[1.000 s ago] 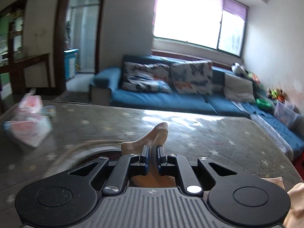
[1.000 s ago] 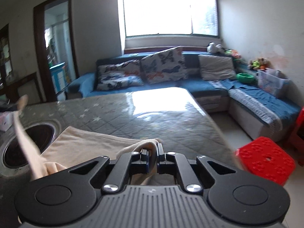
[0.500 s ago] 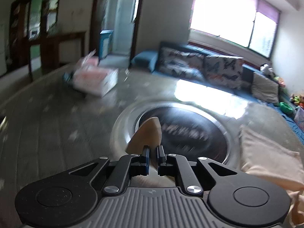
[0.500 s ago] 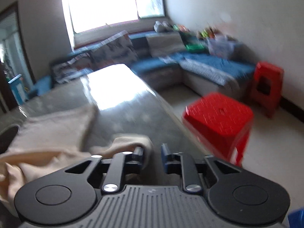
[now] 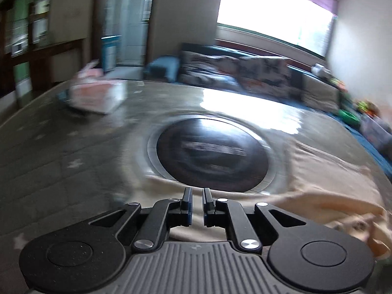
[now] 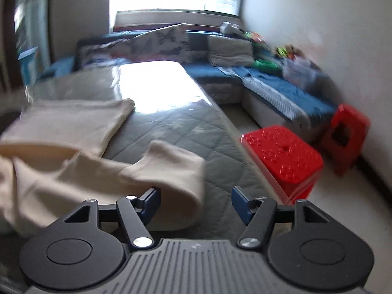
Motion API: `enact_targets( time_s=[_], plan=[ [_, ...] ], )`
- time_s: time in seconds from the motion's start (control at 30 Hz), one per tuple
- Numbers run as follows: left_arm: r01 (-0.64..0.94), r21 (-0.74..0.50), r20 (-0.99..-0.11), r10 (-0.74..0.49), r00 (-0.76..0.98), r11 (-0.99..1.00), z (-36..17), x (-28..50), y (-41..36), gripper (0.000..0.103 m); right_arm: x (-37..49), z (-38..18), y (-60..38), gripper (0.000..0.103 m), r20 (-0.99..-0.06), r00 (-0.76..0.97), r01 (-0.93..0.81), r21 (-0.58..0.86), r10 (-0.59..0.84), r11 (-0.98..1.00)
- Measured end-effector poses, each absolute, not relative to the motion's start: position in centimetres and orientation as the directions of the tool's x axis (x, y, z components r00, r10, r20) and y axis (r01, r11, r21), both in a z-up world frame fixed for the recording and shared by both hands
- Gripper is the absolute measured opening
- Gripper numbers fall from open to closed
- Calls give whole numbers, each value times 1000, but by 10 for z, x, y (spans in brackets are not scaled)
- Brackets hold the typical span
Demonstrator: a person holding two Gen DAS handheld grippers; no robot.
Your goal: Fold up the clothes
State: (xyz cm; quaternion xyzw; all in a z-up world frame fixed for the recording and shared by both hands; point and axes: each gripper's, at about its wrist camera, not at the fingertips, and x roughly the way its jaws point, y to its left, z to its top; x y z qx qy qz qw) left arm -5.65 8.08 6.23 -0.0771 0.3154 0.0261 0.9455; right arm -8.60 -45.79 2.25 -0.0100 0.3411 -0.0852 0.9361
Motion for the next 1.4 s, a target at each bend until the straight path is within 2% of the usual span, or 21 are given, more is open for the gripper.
enact_targets(
  time_s=[0.13,0.17,0.3,0.4,0.53,0.73,0.93,1.03,1.1,1.17,1.27,1.4],
  plan=[
    [62,-121,-597,-123,793,991,64,-50,39,23,-74,17,-438,66,-634,753,97,-164,-180,982],
    [95,-118,-600,-147,787,988,64,-48,29,26,-72,20,-439,66,-621,761,111,-160,-188,981],
    [222,-118,-604,-247,758,968,60,-44,-6,29,-75,31,-446,69,-602,779,126,-126,-176,984],
    [303,-117,-607,-310,732,946,57,-41,-29,35,-79,40,-452,70,-594,789,126,-96,-158,987],
    [393,-96,-614,-365,699,914,54,-43,-49,47,-84,51,-458,70,-581,803,125,-56,-134,991],
    [485,-51,-621,-408,669,873,51,-51,-62,51,-92,68,-467,68,-561,822,118,4,-95,993],
    [545,-12,-612,-437,659,838,49,-52,-76,51,-83,69,-396,60,-587,795,-172,23,152,985],
    [562,27,-626,-424,655,827,39,-47,-85,48,-78,69,-361,57,-598,755,-310,35,269,950],
    [571,51,-629,-418,655,819,34,-46,-88,32,-77,70,-347,57,-603,743,-348,23,291,937],
    [582,65,-634,-417,652,811,30,-46,-90,9,-75,70,-336,57,-608,732,-379,13,308,925],
    [591,70,-623,-428,655,803,31,-51,-86,4,-76,71,-328,57,-616,722,-405,-8,315,914],
    [623,44,-590,-483,647,781,50,-77,-67,3,-74,71,-323,57,-626,710,-434,-31,321,900]
  ],
)
